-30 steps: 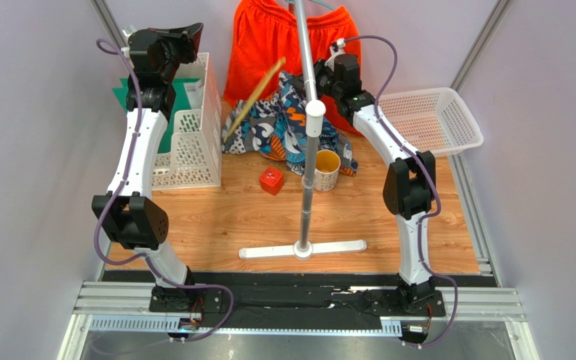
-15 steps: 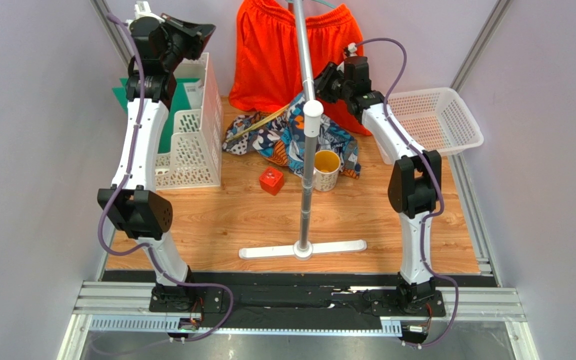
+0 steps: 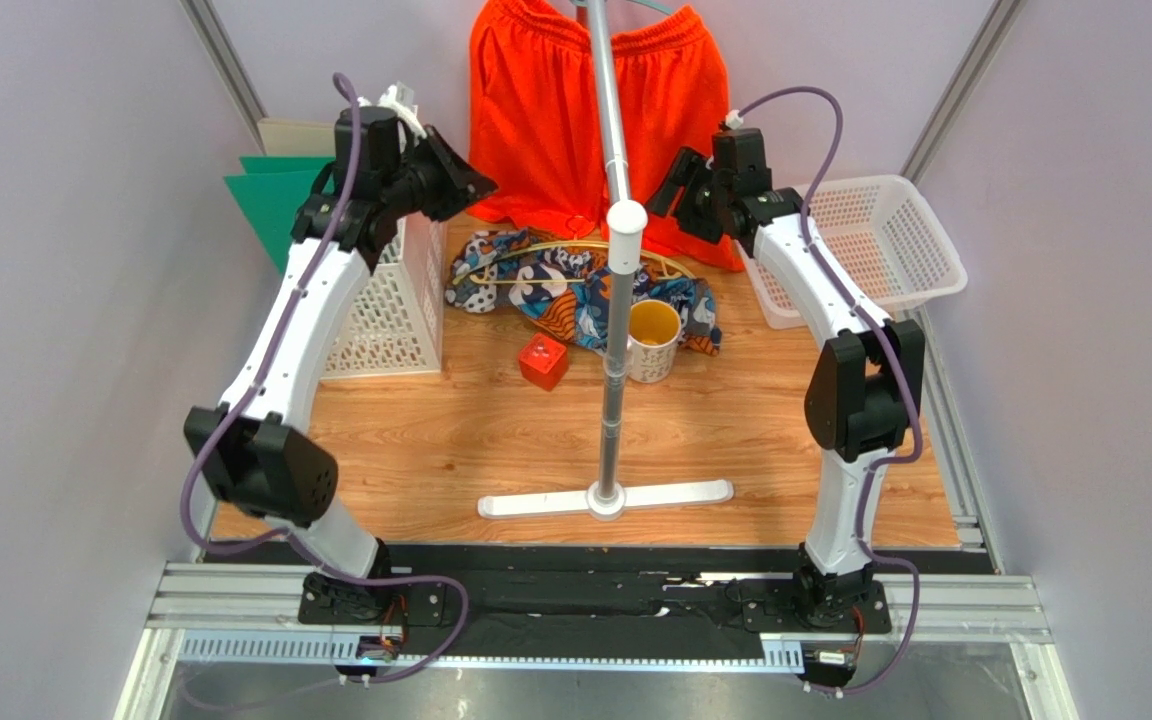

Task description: Remove the shorts from the hanger

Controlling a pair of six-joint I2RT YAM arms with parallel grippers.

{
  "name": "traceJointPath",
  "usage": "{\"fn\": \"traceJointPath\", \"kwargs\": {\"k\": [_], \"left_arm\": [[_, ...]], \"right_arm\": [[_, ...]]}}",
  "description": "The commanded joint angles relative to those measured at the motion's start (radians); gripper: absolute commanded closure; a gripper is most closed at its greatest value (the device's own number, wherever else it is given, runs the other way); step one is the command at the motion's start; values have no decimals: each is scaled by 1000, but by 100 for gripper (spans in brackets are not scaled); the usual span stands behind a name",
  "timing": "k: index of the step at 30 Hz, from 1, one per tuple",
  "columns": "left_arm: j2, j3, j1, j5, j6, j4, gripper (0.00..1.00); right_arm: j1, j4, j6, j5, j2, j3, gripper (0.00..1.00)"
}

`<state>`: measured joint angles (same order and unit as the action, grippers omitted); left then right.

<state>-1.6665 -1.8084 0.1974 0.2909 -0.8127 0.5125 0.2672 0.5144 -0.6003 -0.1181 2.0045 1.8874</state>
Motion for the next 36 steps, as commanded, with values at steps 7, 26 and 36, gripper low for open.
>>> {"fn": "traceJointPath", "kwargs": {"k": [7,26,36], "left_arm": [[454,302,14,42,289,118,78],[594,416,82,-67,498,311,87],[582,402,82,-70,498,337,90]], "right_arm": [[3,18,-209,109,-50,-94,34],[40,-51,189,298,257,122,61],[40,-77,224,279,286,81,67]]}}
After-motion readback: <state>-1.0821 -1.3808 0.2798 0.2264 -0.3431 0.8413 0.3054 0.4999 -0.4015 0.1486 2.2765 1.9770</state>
